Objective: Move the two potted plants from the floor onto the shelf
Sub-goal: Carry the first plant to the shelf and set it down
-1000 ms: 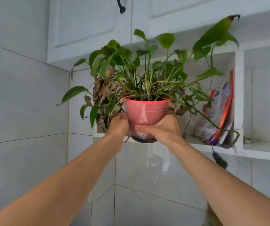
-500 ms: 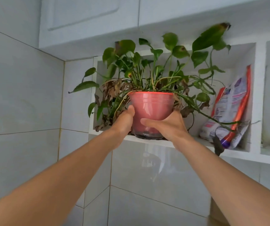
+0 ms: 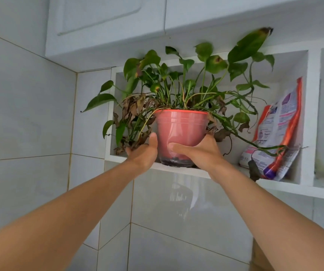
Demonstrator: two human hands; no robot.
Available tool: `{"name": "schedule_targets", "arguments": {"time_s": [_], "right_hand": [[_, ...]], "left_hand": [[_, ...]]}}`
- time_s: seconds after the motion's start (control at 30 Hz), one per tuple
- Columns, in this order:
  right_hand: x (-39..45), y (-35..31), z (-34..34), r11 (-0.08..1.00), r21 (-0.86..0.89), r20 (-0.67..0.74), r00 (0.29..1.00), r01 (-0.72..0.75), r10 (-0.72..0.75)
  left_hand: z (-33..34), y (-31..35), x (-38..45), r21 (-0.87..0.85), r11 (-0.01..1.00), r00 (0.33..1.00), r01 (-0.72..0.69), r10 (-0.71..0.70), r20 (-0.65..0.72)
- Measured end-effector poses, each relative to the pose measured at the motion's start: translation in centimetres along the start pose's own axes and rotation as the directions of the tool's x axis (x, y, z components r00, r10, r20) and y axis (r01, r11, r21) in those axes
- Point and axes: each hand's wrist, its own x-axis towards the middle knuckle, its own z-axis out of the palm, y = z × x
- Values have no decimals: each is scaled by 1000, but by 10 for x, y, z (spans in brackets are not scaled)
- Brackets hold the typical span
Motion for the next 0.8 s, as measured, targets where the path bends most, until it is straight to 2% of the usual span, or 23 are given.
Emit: {"name": "schedule_targets", "arguments": {"time_s": [0.1,0.13,0.2,0.3,0.37,0.43,0.5,0.6,0.7,0.8], "right_hand": [[2,2,1,1000,5,23,1000,-18,18],[2,3,2,1000,4,24,999,-22,22],[3,4,5,1000,-1,25,1000,-13,13],[6,5,11,1000,-4,27,1000,8,-8],[5,3,15,1000,-13,33,999,26,-26],[5,3,14,998,-19,74,996,54,-52],[6,4,8,996,-1,156,984,91,-90],[6,8,-6,996,52,254,963,78,-89],[4,10,-8,997,59,194,979,59,-69],[3,10,-4,993,7,79,990,114,-114]], "left_hand": [[-7,0,4,87,989,986,118,-106,-128],[-10,1,3,125,985,986,119,-103,-134],[-12,4,1,147,989,993,32,-14,-120],[-9,10,-2,-83,985,988,-153,151,-38],[-5,14,-1,-262,948,984,-180,177,-34],[4,16,2,-370,905,978,-208,204,-51],[14,15,5,-451,861,971,-234,232,-61],[26,8,8,-448,850,961,-277,253,-113],[27,3,10,-400,868,955,-294,247,-167],[23,1,12,-351,887,951,-299,244,-192]]}}
